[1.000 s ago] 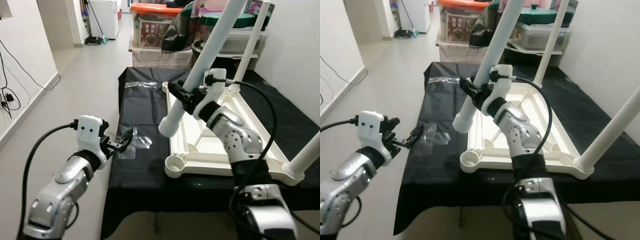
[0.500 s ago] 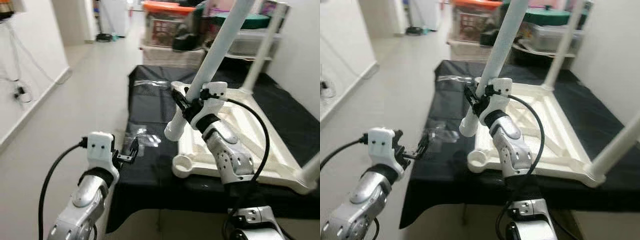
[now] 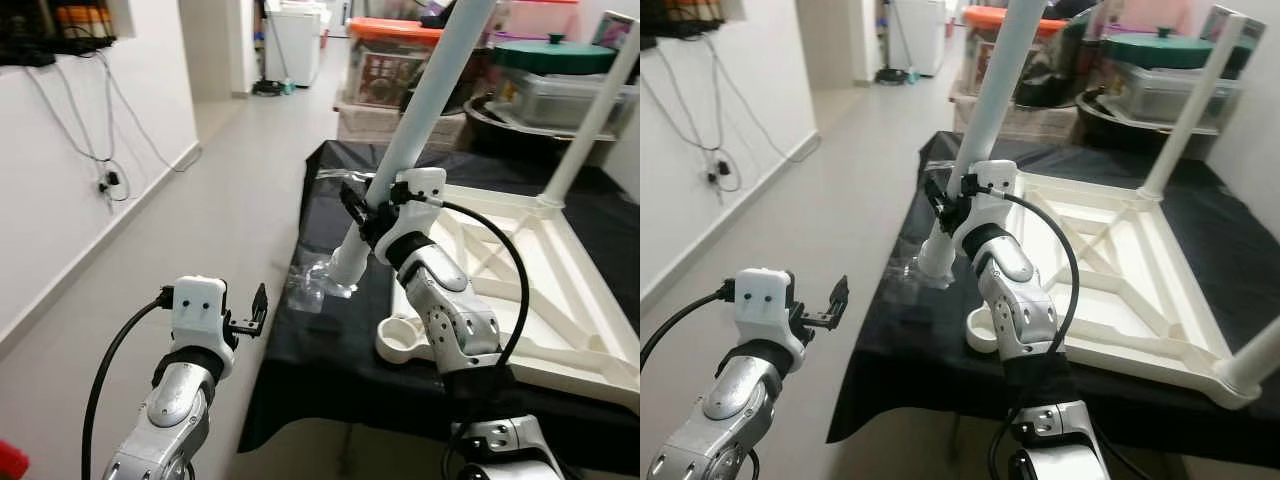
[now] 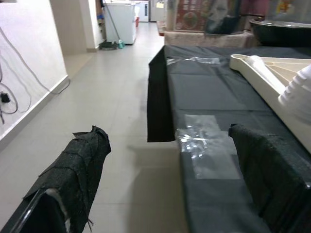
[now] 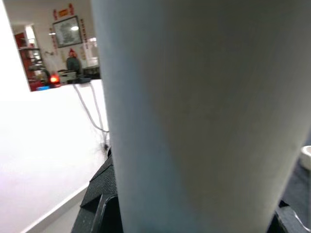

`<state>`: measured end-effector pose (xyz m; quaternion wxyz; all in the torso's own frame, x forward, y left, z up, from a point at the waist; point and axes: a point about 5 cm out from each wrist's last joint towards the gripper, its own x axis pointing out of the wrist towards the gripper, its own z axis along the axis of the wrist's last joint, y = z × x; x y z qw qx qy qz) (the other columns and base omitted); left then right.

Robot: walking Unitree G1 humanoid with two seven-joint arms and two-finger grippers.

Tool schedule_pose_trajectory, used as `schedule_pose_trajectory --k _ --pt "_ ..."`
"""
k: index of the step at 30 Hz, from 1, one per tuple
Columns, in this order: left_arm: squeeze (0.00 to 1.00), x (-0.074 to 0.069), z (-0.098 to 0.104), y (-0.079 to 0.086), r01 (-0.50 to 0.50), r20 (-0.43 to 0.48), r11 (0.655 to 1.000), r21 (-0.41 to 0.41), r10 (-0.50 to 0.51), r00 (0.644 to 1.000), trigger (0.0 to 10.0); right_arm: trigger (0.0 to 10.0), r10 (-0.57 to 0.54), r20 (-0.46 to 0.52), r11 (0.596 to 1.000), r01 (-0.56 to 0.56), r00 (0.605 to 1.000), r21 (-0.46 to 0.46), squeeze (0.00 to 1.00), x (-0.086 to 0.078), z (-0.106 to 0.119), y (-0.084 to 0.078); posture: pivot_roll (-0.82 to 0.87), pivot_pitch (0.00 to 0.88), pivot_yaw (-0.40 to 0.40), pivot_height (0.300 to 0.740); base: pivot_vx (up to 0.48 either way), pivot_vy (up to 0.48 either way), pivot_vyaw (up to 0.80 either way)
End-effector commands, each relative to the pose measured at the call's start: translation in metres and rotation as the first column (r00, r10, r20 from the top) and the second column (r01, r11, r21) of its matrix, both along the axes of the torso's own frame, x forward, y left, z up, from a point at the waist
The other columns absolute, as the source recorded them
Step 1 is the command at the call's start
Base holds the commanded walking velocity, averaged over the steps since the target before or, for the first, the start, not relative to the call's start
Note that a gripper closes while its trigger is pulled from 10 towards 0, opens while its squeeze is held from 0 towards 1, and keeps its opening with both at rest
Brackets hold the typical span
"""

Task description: Building children table

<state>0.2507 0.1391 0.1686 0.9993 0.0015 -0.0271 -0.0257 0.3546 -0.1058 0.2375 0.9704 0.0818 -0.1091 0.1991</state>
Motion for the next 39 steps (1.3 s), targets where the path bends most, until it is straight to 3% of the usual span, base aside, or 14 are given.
schedule_pose_trajectory --k 1,12,20,27,35,39 --pt "0.00 0.000 -0.007 -0.001 -0.008 -0.023 1.000 0.025 0.009 1.000 10.0 10.0 -0.026 0.016 1.000 0.026 1.000 -0.006 0.00 0.000 0.001 -0.006 0.07 0.004 -0.078 0.740 0.000 -0.480 0.00" --pt "0.00 0.005 -0.009 0.011 -0.091 -0.027 0.996 0.026 0.092 0.995 10.0 10.0 0.004 0.021 1.000 -0.004 1.000 0.002 0.00 0.001 0.003 -0.005 0.06 0.003 -0.077 0.740 0.000 -0.131 0.00" --pt "0.00 0.004 -0.010 0.009 -0.096 -0.030 0.995 0.029 0.097 0.995 10.0 10.0 0.038 0.026 0.999 -0.038 0.999 0.015 0.00 0.001 0.004 -0.004 0.06 0.018 -0.084 0.740 0.000 0.000 0.00" --pt "0.00 0.001 -0.013 0.005 -0.093 -0.040 0.995 0.022 0.094 0.995 10.0 10.0 0.046 0.074 0.999 -0.044 0.996 -0.029 0.00 0.000 0.010 -0.003 0.06 0.029 -0.087 0.740 0.000 0.000 0.00" --pt "0.00 -0.001 -0.013 0.003 -0.091 -0.041 0.996 0.022 0.092 0.995 10.0 10.0 0.043 0.057 0.998 -0.041 0.997 -0.037 0.00 0.002 0.009 -0.002 0.06 0.036 -0.092 0.740 0.000 0.000 0.50" --pt "0.00 -0.001 -0.015 0.003 -0.086 -0.048 0.993 0.077 0.090 0.995 10.0 10.0 0.026 0.054 0.999 -0.024 0.998 -0.024 0.00 0.003 0.008 -0.004 0.06 0.033 -0.086 0.740 0.000 0.000 0.00"
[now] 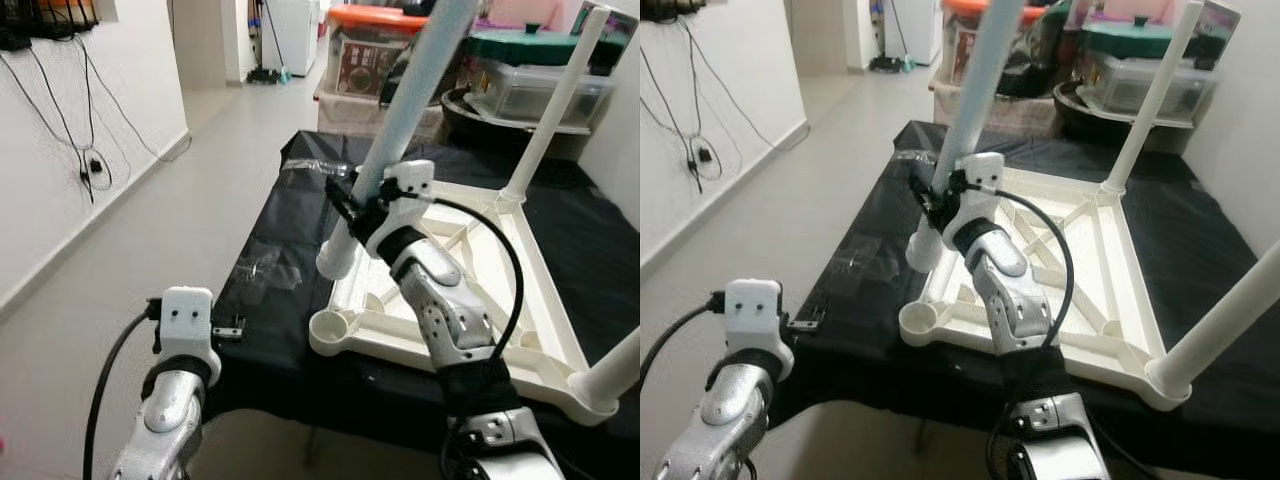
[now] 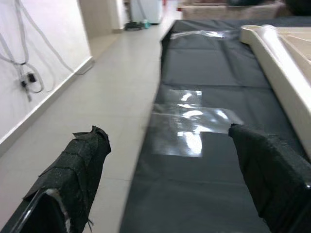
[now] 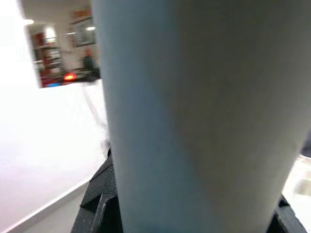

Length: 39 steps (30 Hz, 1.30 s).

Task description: Building children table

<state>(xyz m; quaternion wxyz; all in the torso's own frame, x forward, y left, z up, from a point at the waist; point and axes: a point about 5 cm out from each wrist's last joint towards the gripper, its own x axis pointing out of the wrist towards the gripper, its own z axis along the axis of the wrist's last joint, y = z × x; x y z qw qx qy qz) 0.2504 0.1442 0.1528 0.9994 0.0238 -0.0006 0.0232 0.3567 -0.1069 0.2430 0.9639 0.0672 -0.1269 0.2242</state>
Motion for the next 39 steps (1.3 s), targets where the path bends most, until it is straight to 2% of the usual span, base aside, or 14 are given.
schedule_pose_trajectory --k 1,7,10,24,31,36,39 --pt "0.00 0.000 0.001 -0.002 0.009 0.000 0.999 0.043 -0.009 1.000 10.0 10.0 -0.019 0.009 1.000 0.019 1.000 0.007 0.00 0.001 0.003 -0.004 0.06 0.033 -0.086 0.740 0.000 0.000 0.00" --pt "0.00 0.000 -0.001 -0.001 0.000 -0.005 0.999 0.046 0.000 1.000 10.0 10.0 -0.023 0.011 1.000 0.023 1.000 0.000 0.00 0.001 0.002 -0.005 0.06 0.027 -0.087 0.740 0.000 -0.419 0.00" --pt "0.00 0.001 -0.001 0.002 -0.031 -0.008 0.999 0.022 0.031 0.999 10.0 10.0 -0.012 0.009 1.000 0.012 1.000 0.003 0.00 0.002 0.002 -0.004 0.06 0.021 -0.086 0.740 0.000 0.000 0.00" --pt "0.00 0.000 -0.001 0.001 -0.031 -0.010 0.999 0.008 0.031 0.999 10.0 10.0 0.033 0.024 0.999 -0.033 0.999 0.010 0.00 0.002 0.006 -0.002 0.06 0.032 -0.087 0.740 0.000 0.000 0.00" --pt "0.00 -0.003 -0.001 0.000 -0.026 -0.011 1.000 0.006 0.026 1.000 10.0 10.0 0.041 0.026 0.999 -0.042 0.999 0.014 0.00 0.002 0.008 -0.002 0.06 0.039 -0.091 0.740 0.000 0.251 0.00" --pt "0.00 -0.008 -0.004 -0.003 -0.011 -0.028 1.000 0.001 0.011 1.000 10.0 10.0 0.084 0.020 0.996 -0.083 0.996 -0.011 0.00 0.008 0.010 -0.007 0.06 0.060 -0.093 0.740 0.000 0.000 0.00" --pt "0.00 -0.011 -0.004 -0.005 -0.006 -0.037 1.000 -0.003 0.006 0.999 10.0 10.0 0.098 -0.007 0.995 -0.098 0.995 -0.013 0.00 0.015 0.009 -0.015 0.07 0.078 -0.094 0.740 0.000 0.000 0.00"
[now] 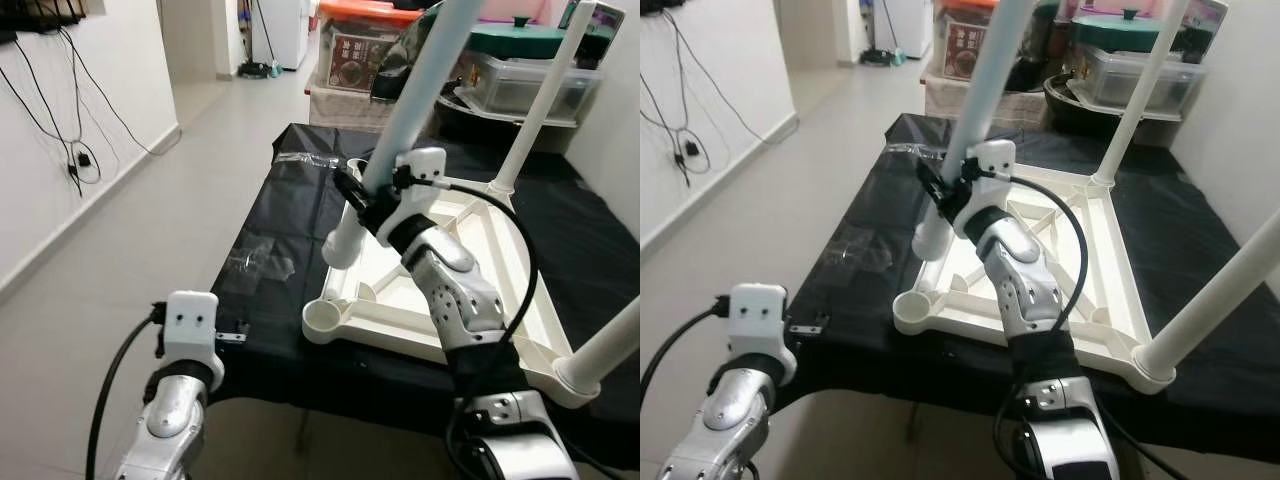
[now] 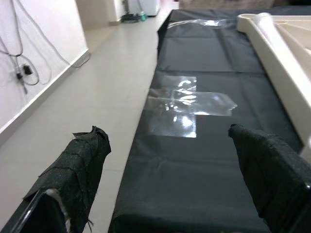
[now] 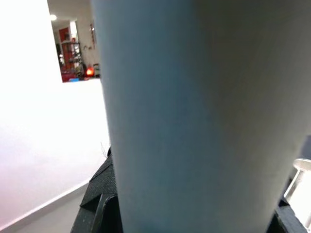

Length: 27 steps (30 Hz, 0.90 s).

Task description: Building children table

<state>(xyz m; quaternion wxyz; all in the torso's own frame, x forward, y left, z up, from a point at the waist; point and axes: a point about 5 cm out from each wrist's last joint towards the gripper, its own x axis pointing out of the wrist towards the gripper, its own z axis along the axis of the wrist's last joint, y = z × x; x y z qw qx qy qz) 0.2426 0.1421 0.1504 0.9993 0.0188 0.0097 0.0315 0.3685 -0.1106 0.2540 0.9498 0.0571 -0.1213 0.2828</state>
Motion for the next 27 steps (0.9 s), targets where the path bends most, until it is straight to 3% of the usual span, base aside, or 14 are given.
schedule_pose_trajectory --k 1,3,4,5,7,9,17,21,27 --pt "0.00 -0.004 -0.002 -0.003 0.011 -0.017 1.000 0.007 -0.011 1.000 10.0 10.0 -0.019 -0.013 1.000 0.020 1.000 0.021 0.00 0.003 -0.002 -0.011 0.07 0.078 -0.094 0.740 0.000 0.000 0.00" --pt "0.00 -0.005 -0.003 -0.004 0.017 -0.025 1.000 -0.003 -0.017 1.000 10.0 10.0 0.016 -0.033 0.999 -0.015 0.999 0.036 0.00 0.004 -0.004 -0.013 0.07 0.085 -0.090 0.740 0.000 0.000 0.00" --pt "0.00 -0.010 -0.005 -0.008 0.045 -0.035 0.999 -0.027 -0.046 0.998 10.0 10.0 0.134 -0.072 0.989 -0.129 0.988 0.065 0.00 0.003 -0.007 -0.014 0.07 0.107 -0.087 0.740 0.000 0.000 0.00" --pt "0.00 -0.010 -0.005 -0.008 0.045 -0.035 0.999 -0.027 -0.046 0.998 10.0 10.0 0.134 -0.072 0.989 -0.129 0.988 0.065 0.00 0.003 -0.007 -0.014 0.07 0.107 -0.087 0.740 0.000 0.000 0.00" --pt "0.00 -0.018 -0.006 -0.015 0.110 -0.039 0.992 -0.064 -0.113 0.993 10.0 10.0 0.311 -0.105 0.949 -0.304 0.944 0.084 0.00 -0.002 -0.014 -0.016 0.08 0.132 -0.078 0.740 0.000 0.000 0.00" --pt "0.00 -0.025 -0.005 -0.019 0.155 -0.036 0.985 -0.082 -0.158 0.987 10.0 10.0 0.394 -0.111 0.919 -0.388 0.912 0.073 0.00 -0.005 -0.018 -0.018 0.09 0.145 -0.076 0.740 0.000 0.000 0.00" --pt "0.00 -0.038 -0.001 -0.025 0.196 -0.040 0.974 -0.110 -0.201 0.979 10.0 10.0 0.498 -0.097 0.867 -0.494 0.862 0.055 0.00 -0.001 -0.016 -0.010 0.10 0.199 -0.063 0.740 0.000 0.000 0.00" --pt "0.00 -0.043 0.003 -0.031 0.220 -0.040 0.967 -0.127 -0.227 0.973 10.0 10.0 0.588 -0.058 0.808 -0.582 0.807 0.087 0.00 0.003 -0.009 0.002 0.11 0.222 -0.063 0.740 0.000 0.000 0.00" --pt "0.00 -0.050 0.004 -0.034 0.230 -0.049 0.964 -0.136 -0.238 0.970 10.0 10.0 0.657 -0.021 0.753 -0.654 0.754 0.069 0.00 0.005 -0.002 0.009 0.11 0.246 -0.070 0.740 0.000 0.000 0.00"
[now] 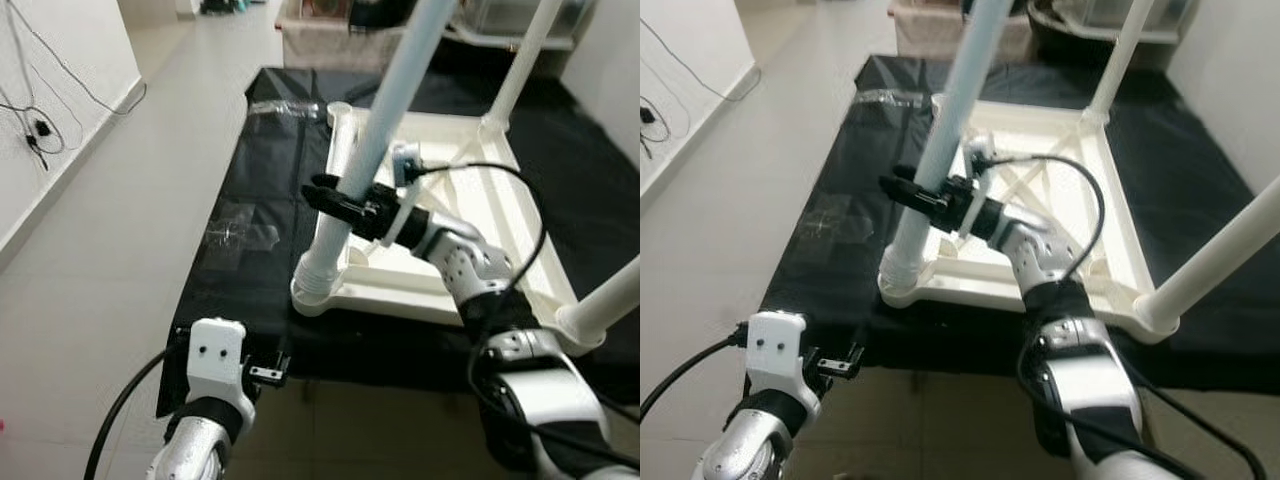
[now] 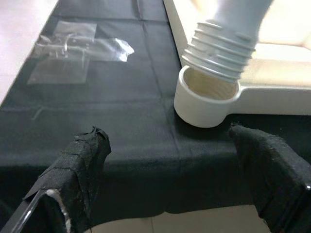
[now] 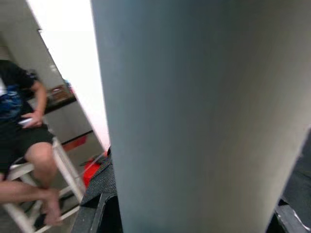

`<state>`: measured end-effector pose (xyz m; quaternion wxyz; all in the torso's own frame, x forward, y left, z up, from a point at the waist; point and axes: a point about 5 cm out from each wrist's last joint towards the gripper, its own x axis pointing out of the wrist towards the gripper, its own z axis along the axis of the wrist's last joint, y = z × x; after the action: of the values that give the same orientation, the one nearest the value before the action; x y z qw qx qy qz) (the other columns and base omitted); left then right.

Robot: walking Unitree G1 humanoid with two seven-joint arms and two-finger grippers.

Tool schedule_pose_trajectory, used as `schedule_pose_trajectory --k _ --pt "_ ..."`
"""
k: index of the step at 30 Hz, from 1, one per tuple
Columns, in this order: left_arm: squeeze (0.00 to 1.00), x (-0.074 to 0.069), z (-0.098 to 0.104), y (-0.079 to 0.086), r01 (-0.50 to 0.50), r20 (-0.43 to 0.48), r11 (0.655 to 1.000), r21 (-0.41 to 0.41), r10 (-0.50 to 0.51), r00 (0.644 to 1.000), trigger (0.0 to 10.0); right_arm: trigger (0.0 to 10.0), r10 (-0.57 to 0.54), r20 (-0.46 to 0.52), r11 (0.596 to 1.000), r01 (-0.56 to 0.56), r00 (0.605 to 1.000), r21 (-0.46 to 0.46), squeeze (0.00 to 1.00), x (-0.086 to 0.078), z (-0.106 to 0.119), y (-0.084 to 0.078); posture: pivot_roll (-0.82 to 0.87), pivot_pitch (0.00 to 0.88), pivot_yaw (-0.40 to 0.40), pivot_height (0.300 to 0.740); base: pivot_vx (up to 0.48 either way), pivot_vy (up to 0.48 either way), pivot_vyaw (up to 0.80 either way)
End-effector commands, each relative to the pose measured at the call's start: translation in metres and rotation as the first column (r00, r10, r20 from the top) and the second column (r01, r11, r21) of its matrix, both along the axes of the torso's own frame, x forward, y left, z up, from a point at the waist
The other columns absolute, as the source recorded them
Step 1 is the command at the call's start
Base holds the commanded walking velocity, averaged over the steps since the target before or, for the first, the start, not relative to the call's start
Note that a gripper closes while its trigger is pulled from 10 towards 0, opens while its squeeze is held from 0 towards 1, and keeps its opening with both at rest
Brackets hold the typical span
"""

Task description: Building children table

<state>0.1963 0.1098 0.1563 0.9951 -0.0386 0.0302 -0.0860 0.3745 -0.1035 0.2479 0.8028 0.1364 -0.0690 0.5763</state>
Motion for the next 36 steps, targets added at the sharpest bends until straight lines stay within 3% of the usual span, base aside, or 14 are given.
schedule_pose_trajectory --k 1,7,10,12,18,30,36 --pt "0.00 -0.005 -0.001 -0.002 0.005 -0.027 1.000 -0.010 -0.005 1.000 10.0 10.0 0.066 0.045 0.998 -0.066 0.997 -0.011 0.00 -0.002 0.004 0.004 0.11 0.246 -0.072 0.740 0.000 0.000 0.00" --pt "0.00 -0.007 -0.001 -0.003 0.008 -0.032 1.000 -0.010 -0.008 0.999 10.0 10.0 0.129 0.080 0.991 -0.125 0.988 -0.055 0.00 -0.006 0.002 0.008 0.11 0.246 -0.072 0.740 0.000 0.000 0.00" --pt "0.00 -0.008 -0.001 -0.003 0.007 -0.033 1.000 -0.011 -0.007 0.999 10.0 10.0 0.156 0.112 0.984 -0.144 0.981 -0.104 0.00 -0.007 -0.001 0.011 0.11 0.239 -0.074 0.740 0.000 0.000 0.00" --pt "0.00 -0.010 -0.001 -0.003 0.005 -0.034 1.000 -0.008 -0.006 0.999 10.0 10.0 0.178 0.160 0.968 -0.144 0.971 -0.207 0.00 -0.007 -0.004 0.016 0.11 0.229 -0.075 0.740 0.000 0.000 0.00" --pt "0.00 -0.011 -0.001 -0.004 0.002 -0.037 1.000 -0.004 -0.002 0.999 10.0 10.0 0.198 0.201 0.954 -0.142 0.959 -0.264 0.00 -0.006 -0.002 0.020 0.11 0.221 -0.077 0.740 0.000 0.000 0.00" --pt "0.00 -0.011 0.000 -0.005 -0.001 -0.036 1.000 -0.003 0.001 0.999 10.0 10.0 0.335 0.185 0.883 -0.239 0.924 -0.405 0.00 -0.013 -0.018 0.031 0.11 0.222 -0.085 0.740 0.000 0.000 0.00" --pt "0.00 -0.011 0.000 -0.005 -0.003 -0.035 1.000 -0.002 0.003 0.999 10.0 10.0 0.354 0.185 0.873 -0.252 0.917 -0.417 0.00 -0.013 -0.020 0.037 0.10 0.229 -0.089 0.740 0.000 0.000 0.00"
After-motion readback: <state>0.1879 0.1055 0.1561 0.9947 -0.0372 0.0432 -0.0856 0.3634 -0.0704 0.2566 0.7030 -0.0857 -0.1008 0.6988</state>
